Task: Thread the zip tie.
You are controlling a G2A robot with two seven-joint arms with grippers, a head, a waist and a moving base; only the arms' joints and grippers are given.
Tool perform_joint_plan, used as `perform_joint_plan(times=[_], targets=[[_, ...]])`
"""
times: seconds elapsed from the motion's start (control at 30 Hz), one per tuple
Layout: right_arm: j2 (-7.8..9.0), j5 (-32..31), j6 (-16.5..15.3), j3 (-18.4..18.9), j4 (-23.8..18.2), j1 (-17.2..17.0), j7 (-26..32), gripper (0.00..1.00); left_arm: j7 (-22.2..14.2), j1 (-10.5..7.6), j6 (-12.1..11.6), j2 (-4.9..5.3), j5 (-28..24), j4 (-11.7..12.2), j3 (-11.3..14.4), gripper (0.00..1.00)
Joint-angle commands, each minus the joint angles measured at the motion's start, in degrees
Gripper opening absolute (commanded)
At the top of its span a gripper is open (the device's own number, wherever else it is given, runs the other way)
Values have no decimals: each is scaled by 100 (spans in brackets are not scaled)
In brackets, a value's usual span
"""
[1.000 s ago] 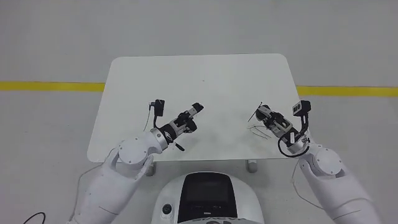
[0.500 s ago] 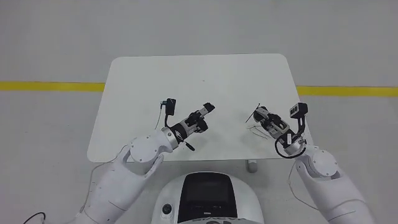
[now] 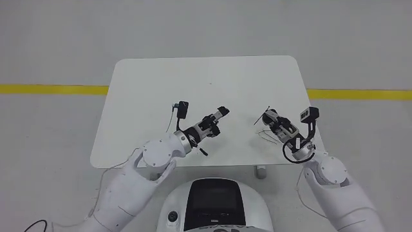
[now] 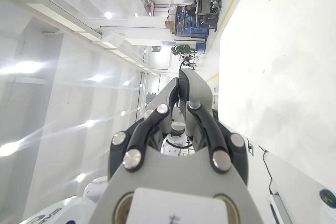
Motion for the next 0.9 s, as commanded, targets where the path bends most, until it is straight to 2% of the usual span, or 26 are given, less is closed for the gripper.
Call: perform_joint_plan(times=[0.0, 0.07, 0.1, 0.2, 0.5, 0.57, 0.63, 0.77, 0.83, 0.87], targets=[[-36, -33, 0, -9, 5, -14, -7, 0, 83, -263, 112, -80, 21, 97, 315, 100], [-72, -73, 0, -21, 13, -25, -20, 0, 170, -500, 196, -164, 46, 220, 591, 100], [-97, -102, 0, -33, 14, -34, -15, 0, 200, -676, 298, -225, 90, 318, 790, 100], [-130, -64, 0, -50, 36, -43, 56, 0, 338, -933, 492, -341, -7, 521, 1064, 100], [-134, -70, 19, -54, 32, -38, 25, 0, 360, -927, 479, -341, -5, 525, 1059, 100], [-155, -51, 10, -96, 21, -21, -49, 0, 425, -872, 288, -338, -18, 550, 1021, 100], [-177, 45, 0, -129, 34, -5, -95, 0, 313, -856, 91, -339, -119, 585, 1006, 100], [-234, 234, 0, -167, 71, 19, -198, 0, 6, -986, -385, -377, -185, 836, 1110, 100], [-250, 247, 1, -190, 116, 24, -201, 0, -75, -1082, -490, -406, -184, 970, 1182, 100], [-253, 216, 0, -166, 136, 33, -272, 0, -23, -1095, -469, -410, -149, 997, 1182, 100]])
